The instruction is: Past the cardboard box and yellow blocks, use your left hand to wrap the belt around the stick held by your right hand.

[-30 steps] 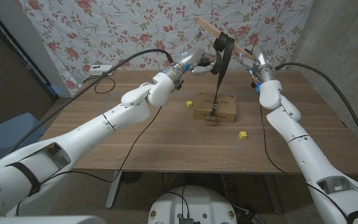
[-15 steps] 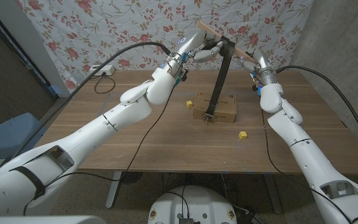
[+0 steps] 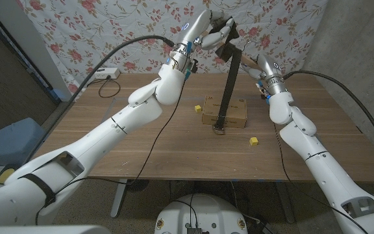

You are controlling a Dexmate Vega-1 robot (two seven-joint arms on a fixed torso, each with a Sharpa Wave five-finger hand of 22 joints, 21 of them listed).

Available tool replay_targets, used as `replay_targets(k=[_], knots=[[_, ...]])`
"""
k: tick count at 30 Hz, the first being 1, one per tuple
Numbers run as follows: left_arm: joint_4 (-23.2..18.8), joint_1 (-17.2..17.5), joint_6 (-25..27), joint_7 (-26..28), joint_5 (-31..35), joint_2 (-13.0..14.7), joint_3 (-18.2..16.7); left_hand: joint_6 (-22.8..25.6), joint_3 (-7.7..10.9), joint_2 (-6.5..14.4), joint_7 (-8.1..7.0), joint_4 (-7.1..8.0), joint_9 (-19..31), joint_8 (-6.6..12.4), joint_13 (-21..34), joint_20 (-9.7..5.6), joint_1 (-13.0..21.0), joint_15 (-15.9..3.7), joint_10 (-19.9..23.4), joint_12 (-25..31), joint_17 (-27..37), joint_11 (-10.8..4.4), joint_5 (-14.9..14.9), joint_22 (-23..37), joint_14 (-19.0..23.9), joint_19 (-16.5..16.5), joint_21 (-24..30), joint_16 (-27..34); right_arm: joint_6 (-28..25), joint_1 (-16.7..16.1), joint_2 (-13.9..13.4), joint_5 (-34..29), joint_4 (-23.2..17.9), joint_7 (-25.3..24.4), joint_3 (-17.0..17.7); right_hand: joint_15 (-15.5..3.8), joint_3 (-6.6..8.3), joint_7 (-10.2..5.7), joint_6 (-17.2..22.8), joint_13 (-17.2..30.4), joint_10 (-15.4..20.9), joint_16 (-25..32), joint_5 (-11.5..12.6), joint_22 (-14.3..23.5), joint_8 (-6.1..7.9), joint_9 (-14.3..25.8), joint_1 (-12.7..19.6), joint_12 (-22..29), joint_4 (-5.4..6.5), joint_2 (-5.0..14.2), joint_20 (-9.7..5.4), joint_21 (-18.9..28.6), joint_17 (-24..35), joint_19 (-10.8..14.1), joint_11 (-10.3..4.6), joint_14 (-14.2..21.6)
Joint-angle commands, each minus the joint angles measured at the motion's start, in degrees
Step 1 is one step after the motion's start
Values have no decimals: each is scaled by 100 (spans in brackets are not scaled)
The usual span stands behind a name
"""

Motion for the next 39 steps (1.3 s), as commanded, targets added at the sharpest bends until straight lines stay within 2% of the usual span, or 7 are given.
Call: replay_targets(k=[1, 11, 16, 24, 26, 32, 39], knots=[[-24, -162, 556, 395, 295, -247, -70, 297, 71, -23, 222, -11, -9, -10, 42, -23, 52, -6, 138, 13, 21, -138, -10, 24, 70, 30, 35, 21, 123, -265, -121, -692, -350, -91, -127, -301, 2, -59, 44, 20, 19, -19, 44, 17, 20, 13, 334, -11, 26, 332, -830, 7, 13, -34, -40, -26], [-91, -320, 1206, 428, 383, -368, -115, 329, 19, 75, 311, -148, -209, -170, -55, -15, 224, -16, 153, -53, 61, -93, -129, 39, 82, 35, 99, 132, 261, -441, -103, -1003, -494, -231, -80, -298, -6, -76, 47, 26, 20, -29, 45, 17, 17, 5, 337, -22, 30, 333, -836, 2, 11, -49, -49, -28], [-330, -388, 2113, 86, 672, -319, -83, 192, -231, 308, 452, -399, -546, -607, -547, 27, 525, -60, 259, -328, -298, -15, -522, -7, 105, -31, 171, 125, 394, -504, -118, -1262, -512, -501, -95, -298, -10, -69, 47, 28, 10, -35, 44, 17, 15, 1, 337, -30, 31, 331, -838, -2, 9, -56, -62, -33], [-697, -657, 3942, -995, 1021, -347, 106, 103, -376, 508, 580, -647, -868, -972, -882, 65, 796, -87, 293, -543, -670, 1, -937, -35, 221, -62, 239, 90, 922, -526, -124, -1522, -428, -1209, -138, -304, -17, -84, 52, -15, 36, -44, 45, 19, 14, -5, 342, -56, 30, 327, -843, -6, 6, -72, -74, -31], [-711, -672, 4211, -1128, 896, -413, 60, 108, -349, 535, 609, -676, -995, -1030, -1127, 76, 837, -87, 463, -634, -820, 101, -1070, -45, 291, -53, 268, 26, 1078, -533, -120, -1547, -402, -1405, -137, -304, -19, -104, 51, -18, 40, -46, 45, 20, 13, -7, 341, -59, 32, 329, -845, -6, 5, -76, -81, -30], [-728, -760, 4888, -1584, 250, -516, -165, 69, -318, 550, 672, -832, -1238, -1076, -1410, 66, 973, -150, 602, -772, -1111, 140, -1366, -49, 508, 40, 366, -48, 1482, -559, -132, -1417, -418, -1565, -89, -304, -24, -119, 28, -18, 32, -62, 44, 22, 1, -11, 343, -69, 32, 327, -855, -8, 0, -89, -89, -43], [-705, -1015, 5588, -2114, -536, -465, -264, -98, -360, 631, 614, -1074, -1470, -1071, -1679, 52, 1135, -85, 786, -891, -1277, 241, -1818, -47, 645, 108, 501, -23, 1880, -548, -100, -1208, -390, -1642, -37, -300, -29, -147, 22, -20, 1, -86, 42, 22, -5, -16, 341, -91, 37, 329, -865, -13, -9, -108, -111, -65]])
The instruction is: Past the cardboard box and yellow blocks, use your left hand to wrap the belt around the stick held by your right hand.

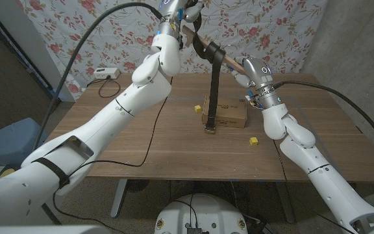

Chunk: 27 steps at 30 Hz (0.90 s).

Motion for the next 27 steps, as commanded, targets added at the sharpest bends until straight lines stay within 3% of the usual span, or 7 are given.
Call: replay_targets(k=[1, 16, 18, 19, 22, 25, 27], knots=[[-44, -389, 1555, -962, -1010, 7, -98, -97, 269, 262, 77, -390, -139, 19, -117, 10, 324, -159, 223, -72, -58, -93, -224, 14, 190, 58, 76, -10, 677, -17, 20, 181, 31, -308, 78, -310, 20, -106, 41, 5, -11, -15, 30, 7, 28, 2, 339, -11, 25, 333, -855, -12, 2, -39, -36, -33], [30, -874, 2091, -1363, -1982, 339, 85, -384, 188, 303, 66, -543, -491, 27, -762, 233, 186, -55, -32, -623, -865, -69, -887, -44, 60, -339, 88, -437, 967, 60, 128, 191, 91, -346, 119, -309, 14, -106, 45, -3, -18, -42, 25, 11, 26, -6, 335, -30, 36, 347, -860, -10, -9, -57, -53, -37], [12, -848, 2095, -1321, -2095, 349, 33, -670, 220, 200, 89, -423, -714, 47, -1224, 372, -204, 48, -466, -1116, -1709, -53, -940, -102, -625, -635, -137, -1249, 940, 66, 143, 141, 95, -355, 122, -309, 13, -108, 46, -5, -11, -43, 24, 11, 26, -7, 335, -30, 37, 348, -861, -10, -9, -59, -50, -33], [-2, -815, 2075, -1305, -2176, 349, -26, -1112, 139, 22, 124, -271, -873, 21, -1484, 536, -608, 175, -868, -1462, -2201, 61, -945, -124, -945, -1102, -436, -1687, 937, 72, 154, 151, 102, -341, 123, -309, 13, -104, 45, -4, -10, -44, 24, 11, 25, -8, 336, -30, 37, 349, -862, -9, -10, -60, -50, -31], [-25, -684, 1884, -1256, -2435, 378, -218, -2861, -306, -481, 87, 77, -1328, -32, -2096, 784, -1660, 885, -2593, -2102, -3143, 640, -887, -125, -2693, -2020, -1150, -2693, 892, 93, 170, 143, 113, -279, 126, -310, 13, -107, 42, -3, -9, -48, 23, 11, 23, -9, 338, -31, 37, 350, -862, -9, -11, -62, -50, -29], [-55, -247, 1341, -979, -2809, 277, -680, -4410, -782, -724, -231, 329, -1748, 17, -2689, 1059, -2541, 1698, -4494, -2094, -3800, 1137, -863, -135, -4688, -2883, -1927, -2754, 841, 112, 185, 156, 133, -191, 123, -309, 12, -101, 41, -1, -12, -52, 22, 11, 22, -11, 340, -33, 37, 350, -862, -8, -12, -65, -50, -28], [-36, 31, 997, -720, -3043, 130, -973, -5124, -1061, -717, -506, 528, -1828, 30, -3053, 1084, -3145, 1945, -5545, -2093, -4128, 1170, -838, -138, -5757, -3636, -2542, -2724, 827, 113, 182, 152, 133, -157, 121, -309, 11, -104, 43, 4, -10, -54, 22, 12, 23, -12, 341, -30, 36, 350, -862, -8, -12, -66, -48, -28]])
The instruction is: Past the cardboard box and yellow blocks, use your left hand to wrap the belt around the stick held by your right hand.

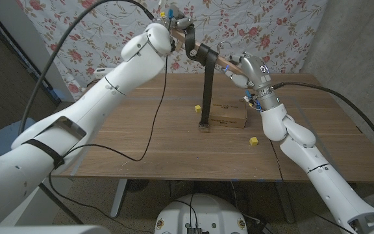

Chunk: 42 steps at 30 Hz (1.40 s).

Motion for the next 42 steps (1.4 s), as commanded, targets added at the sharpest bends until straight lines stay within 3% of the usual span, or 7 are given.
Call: replay_targets(k=[1, 5, 9, 11, 30, 37, 42], knots=[[-15, 867, -1126, 577, -1295, -220, -1067, -1603, -560, -110, -569, 331, -293, 59, -743, 144, -1209, 661, -2136, 7, -724, 220, 82, 0, -2276, -1349, -1167, -12, -70, 57, 68, 3, 59, 202, 9, -310, 26, -72, 82, 17, 47, -13, 6, 13, 21, 27, 322, -11, 19, 374, -885, -7, 1, -21, 0, -29], [102, 1226, -1890, 1009, -1631, -403, -1389, -2660, -900, -14, -971, 383, -318, 38, -1277, 145, -1902, 718, -3434, 9, -965, 85, 181, 24, -3753, -2277, -1985, -27, -102, 67, 84, 14, 73, 254, -1, -311, 26, -71, 79, 22, 50, -17, 6, 13, 19, 25, 326, -10, 17, 375, -885, -6, 0, -22, 0, -28], [150, 1387, -2356, 1413, -1673, -423, -1404, -3245, -1133, 54, -1089, 372, -328, 45, -1541, 144, -2262, 555, -4343, 7, -998, -114, 300, 27, -4708, -2944, -2554, -36, -149, 89, 90, -2, 75, 323, -15, -310, 24, -68, 79, 22, 50, -22, 5, 13, 18, 23, 325, -12, 18, 373, -883, -4, -1, -24, 7, -27], [147, 1426, -2484, 1557, -1651, -384, -1369, -3485, -1203, 64, -1111, 375, -330, 18, -1569, 145, -2355, 594, -4620, -8, -1002, -115, 337, 36, -4991, -2983, -2646, -49, -167, 105, 89, -2, 67, 372, -26, -309, 23, -66, 83, 12, 54, -25, 4, 13, 19, 22, 326, -18, 18, 373, -882, -3, -1, -25, 21, -25], [-154, 1867, -3146, 2503, -1359, 55, -1408, -3579, -1350, -4, -1152, 398, -332, 58, -1588, 145, -2528, 568, -4749, 40, -1001, -170, 391, 42, -5098, -3010, -2746, 7, -516, 256, 148, -184, 97, 795, -187, -308, 16, -66, 87, 19, 68, -45, 0, 13, 15, 10, 337, -22, 15, 372, -880, 3, -2, -33, 32, -13], [43, 2020, -4347, 2520, -1185, 402, -1376, -3353, -1545, -77, -1199, 372, -340, 142, -1608, 95, -2692, 404, -4362, 199, -1023, -219, 507, 46, -4589, -2445, -2673, 179, -766, 319, 211, -300, 230, 906, -258, -307, 12, -80, 101, 21, 76, -54, -2, 12, 19, 5, 340, -23, 15, 370, -880, 5, -3, -36, 35, -13], [291, 2016, -5319, 2198, -1330, 621, -1381, -3259, -1580, -58, -1238, 330, -343, 147, -1614, 96, -2668, 329, -4292, 199, -1033, -289, 563, 33, -4555, -2216, -2661, 148, -967, 332, 232, -353, 269, 1050, -286, -309, 12, -94, 108, 17, 70, -62, -3, 11, 19, 1, 350, -33, 9, 367, -879, 5, -3, -38, 34, -14]])
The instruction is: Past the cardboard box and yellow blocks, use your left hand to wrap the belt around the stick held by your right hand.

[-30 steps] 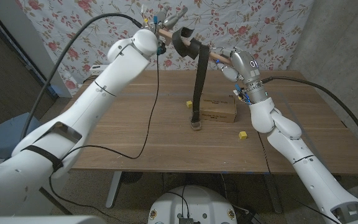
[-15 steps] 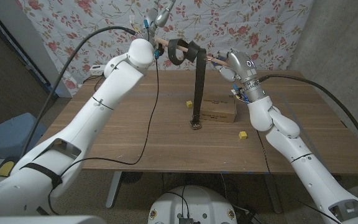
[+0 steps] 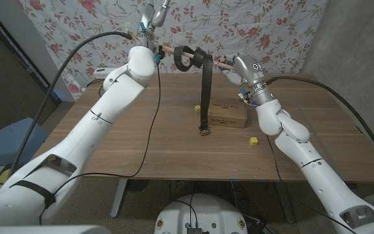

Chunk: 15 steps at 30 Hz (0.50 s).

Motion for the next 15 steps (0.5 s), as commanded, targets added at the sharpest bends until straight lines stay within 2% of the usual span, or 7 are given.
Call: replay_targets(k=[1, 7, 15], knots=[[393, 142, -1967, -304, -87, 517, -14, -357, -43, 49, -66, -29, 2, 24, -9, -13, 2, -113, -603, 40, -9, -78, 103, 1, -689, -1331, 35, 32, -456, 64, 68, -235, 119, 224, -103, -309, -4, -74, 83, 0, 44, -43, 14, 12, 23, 15, 360, -17, -6, 354, -878, 4, -5, -39, -1, -15], [646, 51, -2742, -949, -516, 710, -19, -359, -52, 84, -73, -73, 2, 1, -11, -9, 67, -150, -629, 4, -16, -109, 150, -10, -687, -1137, 35, -9, -706, 42, 48, -486, 164, 235, -168, -309, -7, -102, 99, -15, 43, -51, 12, 10, 26, 9, 364, -32, -9, 349, -878, 3, -5, -44, -10, -17], [790, 24, -3310, -1459, -1006, 695, -6, -475, -45, 142, -74, -123, 3, -44, -11, -3, 160, -174, -738, -51, -21, -86, 198, -22, -697, -999, -1, -46, -914, -100, -36, -657, 175, 406, -237, -306, -14, -108, 108, -57, 64, -67, 8, 9, 25, 0, 364, -55, -9, 343, -878, 1, -9, -49, -16, -27]])
